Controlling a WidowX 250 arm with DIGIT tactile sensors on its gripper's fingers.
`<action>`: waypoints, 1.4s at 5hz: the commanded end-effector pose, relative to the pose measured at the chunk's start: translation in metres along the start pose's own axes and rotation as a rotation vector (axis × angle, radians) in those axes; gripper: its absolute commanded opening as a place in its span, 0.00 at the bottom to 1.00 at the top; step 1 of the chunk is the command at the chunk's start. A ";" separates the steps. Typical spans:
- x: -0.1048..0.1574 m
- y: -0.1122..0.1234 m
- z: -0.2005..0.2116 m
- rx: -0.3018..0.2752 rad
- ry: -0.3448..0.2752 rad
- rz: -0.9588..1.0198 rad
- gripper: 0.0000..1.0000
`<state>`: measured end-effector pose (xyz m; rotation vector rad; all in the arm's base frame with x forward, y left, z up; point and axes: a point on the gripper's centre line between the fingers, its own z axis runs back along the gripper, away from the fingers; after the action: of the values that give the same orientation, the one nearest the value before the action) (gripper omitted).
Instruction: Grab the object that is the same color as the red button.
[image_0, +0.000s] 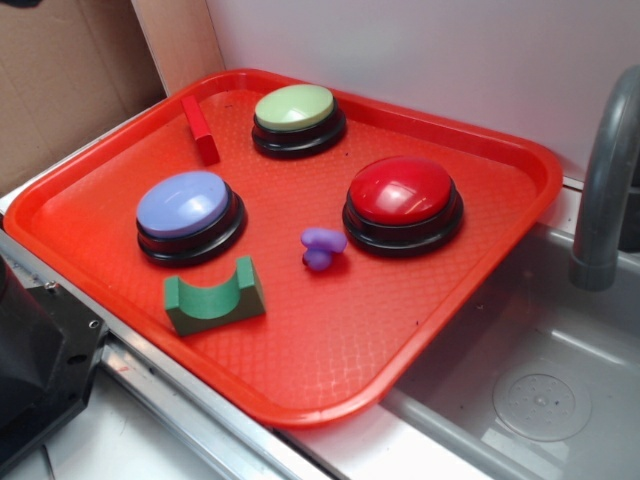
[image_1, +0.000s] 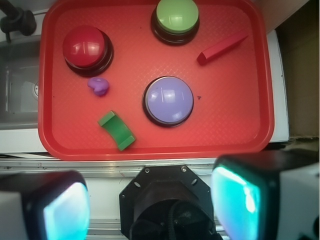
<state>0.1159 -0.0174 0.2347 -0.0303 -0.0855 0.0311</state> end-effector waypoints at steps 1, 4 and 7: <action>0.000 0.000 0.000 0.000 0.000 0.000 1.00; 0.066 0.047 -0.039 -0.003 -0.024 0.476 1.00; 0.117 0.120 -0.099 0.045 -0.136 1.013 1.00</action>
<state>0.2414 0.0896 0.1290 -0.0170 -0.1452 1.0323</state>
